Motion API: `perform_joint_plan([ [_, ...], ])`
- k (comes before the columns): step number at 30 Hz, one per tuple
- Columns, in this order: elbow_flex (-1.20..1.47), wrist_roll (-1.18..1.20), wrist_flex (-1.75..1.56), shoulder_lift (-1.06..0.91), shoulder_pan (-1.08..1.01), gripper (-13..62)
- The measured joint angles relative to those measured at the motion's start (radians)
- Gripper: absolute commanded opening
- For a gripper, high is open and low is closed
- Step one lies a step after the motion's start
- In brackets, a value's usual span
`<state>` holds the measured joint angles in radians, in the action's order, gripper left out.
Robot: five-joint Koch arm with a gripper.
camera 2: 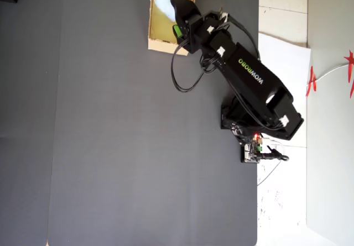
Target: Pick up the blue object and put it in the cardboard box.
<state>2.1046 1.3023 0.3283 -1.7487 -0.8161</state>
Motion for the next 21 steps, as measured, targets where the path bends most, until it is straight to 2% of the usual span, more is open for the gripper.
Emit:
perform_joint_plan([
  [8,0.002,-0.002,0.002,-0.038,0.041,33.8],
  [21,0.126,0.008,0.002,-0.213,0.265,34.1],
])
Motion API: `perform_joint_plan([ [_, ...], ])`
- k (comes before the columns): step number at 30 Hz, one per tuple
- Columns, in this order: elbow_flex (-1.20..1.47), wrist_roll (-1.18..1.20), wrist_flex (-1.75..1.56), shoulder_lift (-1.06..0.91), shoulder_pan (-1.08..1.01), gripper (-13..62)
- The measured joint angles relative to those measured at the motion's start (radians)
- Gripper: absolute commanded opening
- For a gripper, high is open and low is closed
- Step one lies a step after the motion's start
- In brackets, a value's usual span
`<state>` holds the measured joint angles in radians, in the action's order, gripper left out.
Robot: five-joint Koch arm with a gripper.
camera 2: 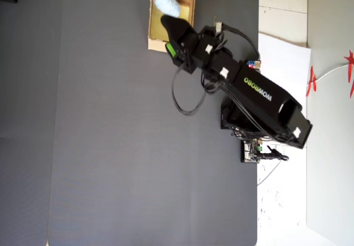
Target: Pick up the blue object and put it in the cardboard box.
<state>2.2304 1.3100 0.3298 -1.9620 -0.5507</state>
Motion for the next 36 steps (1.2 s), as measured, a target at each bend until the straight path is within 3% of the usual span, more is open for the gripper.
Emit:
perform_joint_plan([
  [16,0.373,0.110,-0.186,-0.307,0.302,34.1],
  [36,0.749,0.144,-0.321,-0.318,0.373,34.8],
])
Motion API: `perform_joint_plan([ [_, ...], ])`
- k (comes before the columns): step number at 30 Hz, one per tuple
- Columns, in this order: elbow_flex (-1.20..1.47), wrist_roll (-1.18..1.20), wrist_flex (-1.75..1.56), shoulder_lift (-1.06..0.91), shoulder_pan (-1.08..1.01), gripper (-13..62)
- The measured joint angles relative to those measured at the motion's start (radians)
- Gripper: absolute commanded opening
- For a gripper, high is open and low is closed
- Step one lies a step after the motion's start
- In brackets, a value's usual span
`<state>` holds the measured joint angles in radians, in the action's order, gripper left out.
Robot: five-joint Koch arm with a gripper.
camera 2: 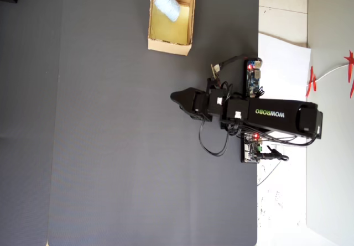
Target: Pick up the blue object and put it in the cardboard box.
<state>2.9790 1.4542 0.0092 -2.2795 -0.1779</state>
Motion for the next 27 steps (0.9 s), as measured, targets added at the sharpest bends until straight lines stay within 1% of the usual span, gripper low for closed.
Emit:
perform_joint_plan([
  [6,0.083,0.003,-0.097,0.000,0.002,34.8],
  [15,0.095,0.002,-0.094,0.000,0.023,34.8],
  [20,0.100,0.061,-0.077,0.000,0.041,34.4],
  [27,0.100,0.064,-0.074,0.000,0.043,33.9],
])
